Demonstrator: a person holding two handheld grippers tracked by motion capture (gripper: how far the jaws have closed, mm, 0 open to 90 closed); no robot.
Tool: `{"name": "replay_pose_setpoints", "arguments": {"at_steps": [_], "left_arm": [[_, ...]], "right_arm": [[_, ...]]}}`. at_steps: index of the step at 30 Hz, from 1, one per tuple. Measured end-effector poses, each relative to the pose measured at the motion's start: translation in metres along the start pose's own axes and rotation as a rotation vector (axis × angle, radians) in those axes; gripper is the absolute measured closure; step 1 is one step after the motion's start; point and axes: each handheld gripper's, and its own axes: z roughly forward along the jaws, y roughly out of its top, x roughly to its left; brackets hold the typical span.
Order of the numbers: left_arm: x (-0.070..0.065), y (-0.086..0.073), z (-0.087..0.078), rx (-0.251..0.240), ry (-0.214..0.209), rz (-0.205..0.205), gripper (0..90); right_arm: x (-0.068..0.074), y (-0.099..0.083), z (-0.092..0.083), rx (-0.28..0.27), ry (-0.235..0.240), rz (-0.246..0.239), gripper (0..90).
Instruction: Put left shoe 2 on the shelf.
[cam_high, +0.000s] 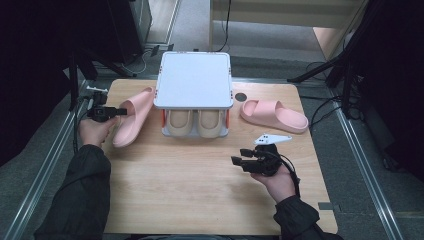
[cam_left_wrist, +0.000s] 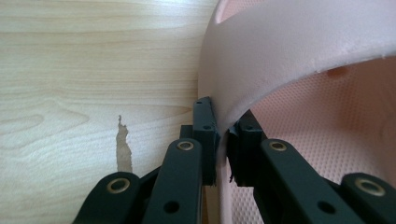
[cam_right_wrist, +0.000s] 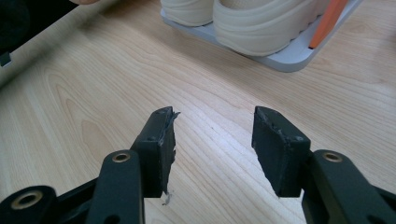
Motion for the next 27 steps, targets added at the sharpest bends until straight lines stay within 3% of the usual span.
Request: {"name": "replay_pose_setpoints", "arguments": {"at_steps": [14, 27], "left_arm": [[-0.006, -0.003, -0.020, 0.004, -0.001, 0.005, 82.9], [-0.023, 0.013, -0.039, -0.005, -0.007, -0.018, 83.0]], "right_arm": [[0.004, 0.007, 0.011, 0.019, 0.029, -0.027, 49.6], [0.003, 0.013, 0.014, 0.013, 0.041, -0.028, 49.5]]}}
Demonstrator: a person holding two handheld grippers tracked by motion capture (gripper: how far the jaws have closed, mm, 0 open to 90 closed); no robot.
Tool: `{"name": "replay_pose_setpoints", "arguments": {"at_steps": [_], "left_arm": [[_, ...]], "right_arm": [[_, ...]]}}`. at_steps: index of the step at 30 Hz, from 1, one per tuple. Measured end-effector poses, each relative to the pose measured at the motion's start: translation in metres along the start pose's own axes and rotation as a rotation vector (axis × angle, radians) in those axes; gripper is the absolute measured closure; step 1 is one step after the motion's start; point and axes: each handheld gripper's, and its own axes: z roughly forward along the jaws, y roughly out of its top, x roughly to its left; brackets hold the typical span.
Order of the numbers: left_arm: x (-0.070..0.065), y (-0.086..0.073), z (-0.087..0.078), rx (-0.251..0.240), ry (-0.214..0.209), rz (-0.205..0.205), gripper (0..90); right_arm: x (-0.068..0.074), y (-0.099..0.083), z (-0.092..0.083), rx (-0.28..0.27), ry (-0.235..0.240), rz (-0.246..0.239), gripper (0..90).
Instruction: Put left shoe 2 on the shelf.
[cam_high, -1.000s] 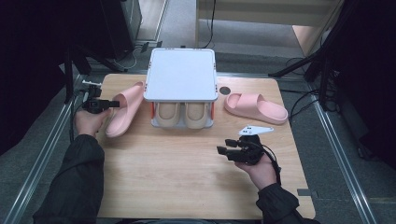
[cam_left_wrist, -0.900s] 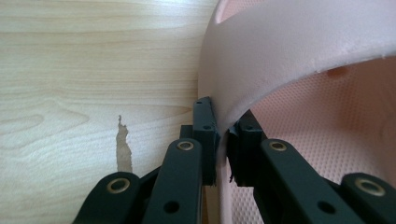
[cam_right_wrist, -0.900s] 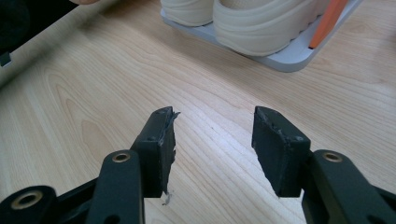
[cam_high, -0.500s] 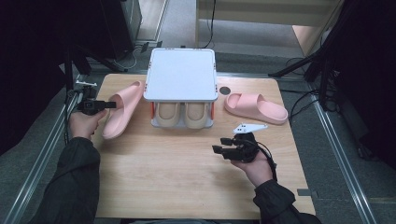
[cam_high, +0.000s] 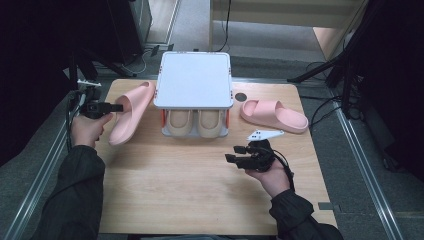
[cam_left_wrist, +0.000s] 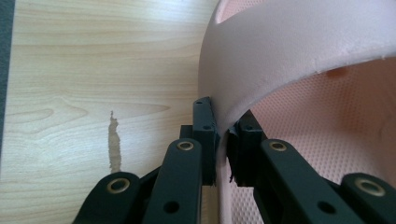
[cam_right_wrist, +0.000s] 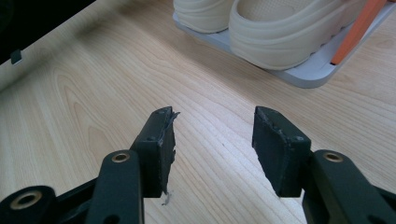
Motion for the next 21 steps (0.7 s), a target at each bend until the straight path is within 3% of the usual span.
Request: {"name": "replay_pose_setpoints", "arguments": {"at_steps": [16, 21], "left_arm": [[-0.026, 0.052, -0.025, 0.005, 0.045, 0.012, 82.8], [-0.040, 0.071, -0.032, 0.000, 0.063, 0.027, 82.7]], "right_arm": [[0.005, 0.006, 0.007, 0.011, 0.025, -0.035, 49.5], [0.006, 0.007, 0.008, 0.014, 0.034, -0.044, 49.5]]}}
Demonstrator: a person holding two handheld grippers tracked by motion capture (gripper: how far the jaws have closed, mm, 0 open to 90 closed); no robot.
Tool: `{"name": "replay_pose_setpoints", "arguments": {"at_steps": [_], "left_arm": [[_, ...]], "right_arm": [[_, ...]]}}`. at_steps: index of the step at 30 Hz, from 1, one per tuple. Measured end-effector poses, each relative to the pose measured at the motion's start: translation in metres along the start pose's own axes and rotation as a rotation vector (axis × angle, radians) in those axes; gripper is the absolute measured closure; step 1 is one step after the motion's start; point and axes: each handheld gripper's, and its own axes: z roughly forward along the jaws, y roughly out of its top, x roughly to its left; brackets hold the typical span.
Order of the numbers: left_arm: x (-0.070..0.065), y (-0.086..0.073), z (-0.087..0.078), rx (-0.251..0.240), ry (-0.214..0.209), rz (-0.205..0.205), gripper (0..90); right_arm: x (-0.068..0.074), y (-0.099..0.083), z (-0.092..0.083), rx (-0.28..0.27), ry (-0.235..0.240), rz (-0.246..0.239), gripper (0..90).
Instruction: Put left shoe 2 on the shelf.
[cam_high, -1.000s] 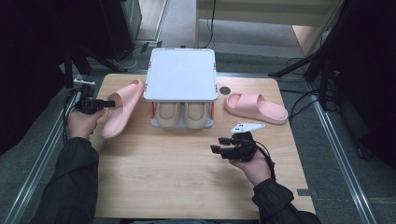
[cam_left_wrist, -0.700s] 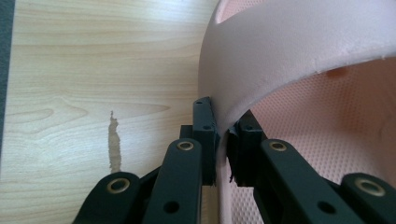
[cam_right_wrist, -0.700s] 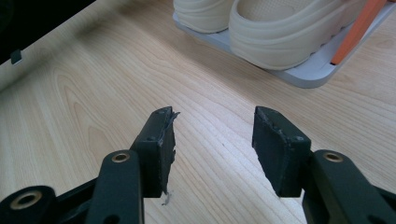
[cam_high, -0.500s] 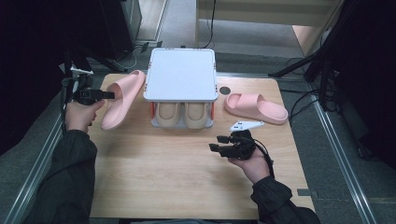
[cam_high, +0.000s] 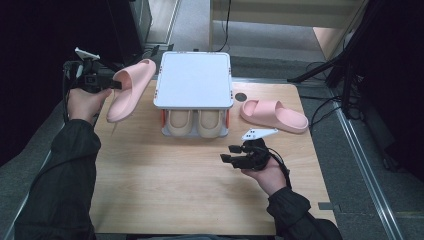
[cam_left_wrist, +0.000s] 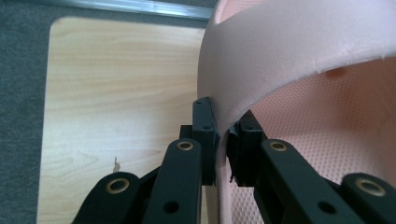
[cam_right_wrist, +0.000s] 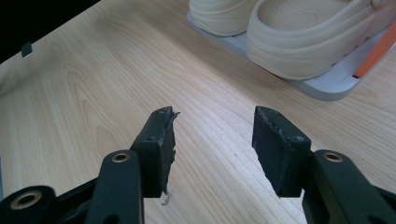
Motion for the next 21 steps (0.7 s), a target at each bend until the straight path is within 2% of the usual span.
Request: {"name": "replay_pose_setpoints", "arguments": {"at_steps": [5, 12, 18, 21], "left_arm": [[-0.023, 0.020, -0.008, -0.020, -0.001, 0.021, 82.5], [-0.054, 0.043, -0.011, -0.049, -0.036, 0.045, 82.2], [-0.079, 0.058, -0.004, -0.041, -0.019, 0.073, 82.1], [-0.089, 0.063, 0.003, -0.037, -0.035, 0.076, 82.0]], "right_arm": [[0.000, 0.001, 0.000, 0.001, 0.006, 0.002, 49.5], [0.000, 0.001, 0.000, 0.001, 0.007, -0.007, 49.5], [0.001, 0.001, 0.000, 0.001, 0.014, -0.011, 49.5], [0.000, 0.002, 0.000, -0.001, 0.015, -0.011, 49.5]]}}
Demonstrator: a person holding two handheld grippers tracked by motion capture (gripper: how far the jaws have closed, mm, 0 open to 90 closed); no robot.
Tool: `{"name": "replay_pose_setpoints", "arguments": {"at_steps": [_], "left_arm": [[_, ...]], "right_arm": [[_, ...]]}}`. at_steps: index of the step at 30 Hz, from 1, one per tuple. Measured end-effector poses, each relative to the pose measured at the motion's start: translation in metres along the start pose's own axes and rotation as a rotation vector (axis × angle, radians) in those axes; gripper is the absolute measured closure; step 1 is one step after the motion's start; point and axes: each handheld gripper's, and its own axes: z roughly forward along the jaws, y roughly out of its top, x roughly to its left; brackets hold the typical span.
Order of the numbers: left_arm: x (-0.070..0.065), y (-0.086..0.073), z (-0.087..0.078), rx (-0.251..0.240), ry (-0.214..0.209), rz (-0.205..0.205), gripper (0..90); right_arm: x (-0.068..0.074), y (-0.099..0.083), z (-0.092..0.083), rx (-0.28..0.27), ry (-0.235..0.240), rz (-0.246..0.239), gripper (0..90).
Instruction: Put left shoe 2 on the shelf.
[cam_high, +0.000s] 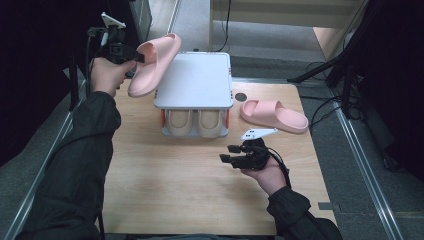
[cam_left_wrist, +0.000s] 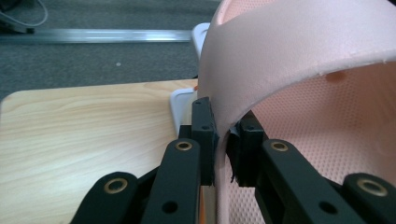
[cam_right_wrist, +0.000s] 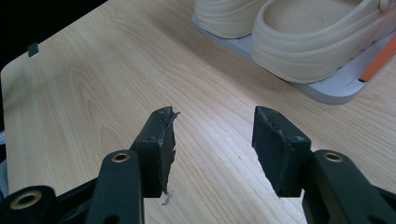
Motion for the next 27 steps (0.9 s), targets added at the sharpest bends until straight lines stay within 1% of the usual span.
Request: {"name": "replay_pose_setpoints", "arguments": {"at_steps": [1, 3, 4, 5, 6, 8, 9, 11, 12, 13, 14, 17, 19, 22, 24, 26, 27], "left_arm": [[-0.003, 0.002, 0.002, 0.007, -0.002, 0.006, 81.9], [-0.009, 0.004, 0.007, 0.002, -0.003, 0.003, 81.9], [-0.012, 0.005, 0.009, 0.004, -0.005, 0.013, 81.9], [-0.016, 0.006, 0.012, 0.000, -0.005, 0.010, 81.8], [-0.019, 0.007, 0.015, 0.002, -0.003, 0.015, 81.8], [-0.023, 0.009, 0.020, 0.012, -0.008, 0.025, 81.5], [-0.024, 0.010, 0.023, 0.011, -0.009, 0.021, 81.4], [-0.027, 0.010, 0.030, 0.009, -0.009, 0.011, 81.1], [-0.028, 0.010, 0.033, 0.015, -0.008, 0.014, 81.2], [-0.029, 0.009, 0.037, 0.017, -0.005, 0.007, 81.2], [-0.029, 0.009, 0.040, 0.026, -0.002, 0.014, 81.2], [-0.031, 0.007, 0.048, 0.029, 0.000, 0.005, 80.9], [-0.033, 0.006, 0.054, 0.035, -0.016, 0.002, 79.5], [-0.037, 0.003, 0.058, 0.049, -0.024, 0.031, 73.8], [-0.039, 0.002, 0.058, 0.036, -0.018, 0.030, 72.3], [-0.038, 0.001, 0.058, 0.042, -0.035, 0.034, 71.7], [-0.038, 0.001, 0.057, 0.042, -0.047, 0.026, 70.4]], "right_arm": [[0.000, 0.000, 0.000, 0.000, 0.001, 0.001, 49.5], [0.000, 0.000, 0.000, -0.002, 0.002, 0.002, 49.5], [0.000, 0.000, 0.000, -0.002, 0.004, 0.003, 49.5], [0.000, 0.000, -0.001, -0.002, 0.005, 0.004, 49.5], [0.000, 0.000, -0.001, -0.001, 0.004, 0.005, 49.5], [0.000, 0.000, -0.001, -0.002, 0.005, 0.004, 49.5], [0.000, 0.000, -0.001, -0.003, 0.005, 0.004, 49.5], [0.000, 0.000, -0.001, -0.007, 0.003, 0.002, 49.5], [0.000, 0.000, -0.002, -0.007, 0.005, 0.003, 49.5], [0.000, 0.000, -0.002, -0.007, 0.006, 0.002, 49.5], [0.000, 0.000, -0.002, -0.008, 0.006, 0.002, 49.5], [0.000, 0.000, -0.002, -0.009, 0.009, -0.001, 49.5], [0.000, 0.000, -0.002, -0.009, 0.011, 0.003, 49.5], [-0.001, 0.000, -0.003, -0.010, 0.011, 0.001, 49.5], [-0.001, 0.000, -0.003, -0.011, 0.011, 0.002, 49.5], [-0.001, 0.000, -0.003, -0.011, 0.011, 0.002, 49.5], [-0.001, 0.000, -0.003, -0.011, 0.010, 0.001, 49.5]]}}
